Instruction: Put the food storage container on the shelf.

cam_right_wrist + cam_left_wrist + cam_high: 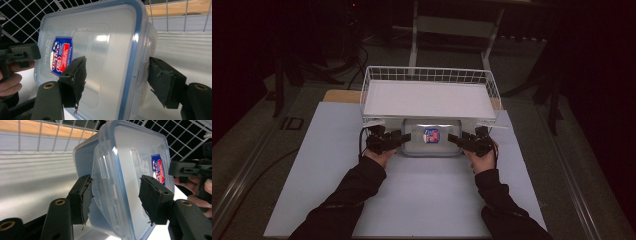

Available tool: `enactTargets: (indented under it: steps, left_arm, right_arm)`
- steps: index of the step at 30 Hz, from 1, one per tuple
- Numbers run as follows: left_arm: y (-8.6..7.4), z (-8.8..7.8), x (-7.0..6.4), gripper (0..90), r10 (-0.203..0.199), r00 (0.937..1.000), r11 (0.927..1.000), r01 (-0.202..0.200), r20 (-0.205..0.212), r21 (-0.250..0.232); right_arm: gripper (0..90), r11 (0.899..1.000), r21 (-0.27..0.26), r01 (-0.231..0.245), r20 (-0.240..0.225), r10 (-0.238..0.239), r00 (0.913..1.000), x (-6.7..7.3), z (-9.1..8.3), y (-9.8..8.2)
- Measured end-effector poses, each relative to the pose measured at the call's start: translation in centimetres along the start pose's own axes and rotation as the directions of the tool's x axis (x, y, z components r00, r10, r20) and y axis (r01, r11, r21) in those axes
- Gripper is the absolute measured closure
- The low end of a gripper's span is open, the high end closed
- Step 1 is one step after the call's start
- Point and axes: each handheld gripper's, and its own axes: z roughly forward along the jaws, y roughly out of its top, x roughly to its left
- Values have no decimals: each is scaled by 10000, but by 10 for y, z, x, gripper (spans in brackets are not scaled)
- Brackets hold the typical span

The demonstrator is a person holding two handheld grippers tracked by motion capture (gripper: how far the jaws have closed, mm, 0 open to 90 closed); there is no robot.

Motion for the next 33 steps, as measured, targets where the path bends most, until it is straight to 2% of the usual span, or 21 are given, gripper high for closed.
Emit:
enactTargets:
  steps: [2,3,4,5,6,8,10,11,12,14,15,18,20,22,23,25,28,30,32,33]
  left_arm:
    - [-1,3,0,445,-152,9999,9997,154,-64,193]
    - [-1,5,0,440,-15,10000,9995,16,-28,315]
    - [-2,7,0,435,-8,9999,9993,13,-134,364]
    - [-2,7,2,389,-264,9996,9992,268,-120,303]
    - [-2,6,4,394,-489,9987,9985,491,-108,227]
    - [-2,7,4,421,-451,9989,9987,454,-123,220]
    - [-2,7,2,412,-350,9992,9991,354,-191,222]
    - [-1,6,2,410,-371,9991,9991,375,-190,213]
    - [-1,5,1,405,-387,9991,9992,389,-144,115]
    - [1,1,-2,384,-276,9995,9996,276,-146,53]
    - [2,-1,-3,366,-181,9998,9998,181,13,28]
    - [3,-7,-7,336,-240,9997,9997,239,109,86]
    - [1,-12,-11,301,-286,9994,9995,284,184,121]
    - [-2,-18,-13,264,41,9985,9999,-50,552,160]
    - [-3,-21,-15,246,104,9982,9997,-118,588,236]
    - [-7,-26,-18,204,289,9952,9991,-316,939,270]
    - [-12,-35,-28,139,570,9922,9975,-612,1110,345]
    - [-16,-41,-35,117,813,9898,9952,-871,1169,450]
    - [-18,-44,-38,22,930,9886,9935,-1000,1188,544]
    - [-20,-46,-41,22,1025,9878,9914,-1111,1176,692]
  right_arm:
    - [288,9999,111,-109,93,108,9999,0,1,0]
    - [274,9994,230,-269,161,266,9995,0,2,0]
    - [270,9996,203,-196,244,191,9995,-1,4,-1]
    - [267,9998,205,-63,437,54,9990,-3,5,-1]
    - [288,9999,126,-49,398,44,9992,-6,6,-1]
    - [301,10000,3,-82,322,82,9994,-8,6,-1]
    - [301,9998,189,-105,569,94,9983,-1,5,0]
    - [302,9969,-146,777,832,-763,9936,-4,7,1]
    - [299,9986,103,520,973,-527,9939,1,6,1]
    - [296,9978,284,604,1104,-632,9919,7,4,1]
    - [289,9972,363,652,1177,-690,9906,9,4,2]
    - [286,9973,288,671,1131,-700,9911,7,2,-1]
    - [286,9952,122,971,1128,-979,9888,5,0,-3]
    - [286,9956,67,932,1110,-934,9894,5,-4,-6]
    - [286,9963,10,861,1087,-857,9904,6,-6,-7]
    - [286,9964,-46,846,1022,-837,9912,7,-11,-10]
    - [286,9939,-61,1098,1001,-1087,9890,12,-18,-14]
    - [286,9925,-77,1224,812,-1214,9893,16,-23,-17]
    - [289,9905,-131,1367,677,-1356,9885,21,-27,-20]
    - [289,9905,-131,1367,677,-1356,9885,21,-27,-20]
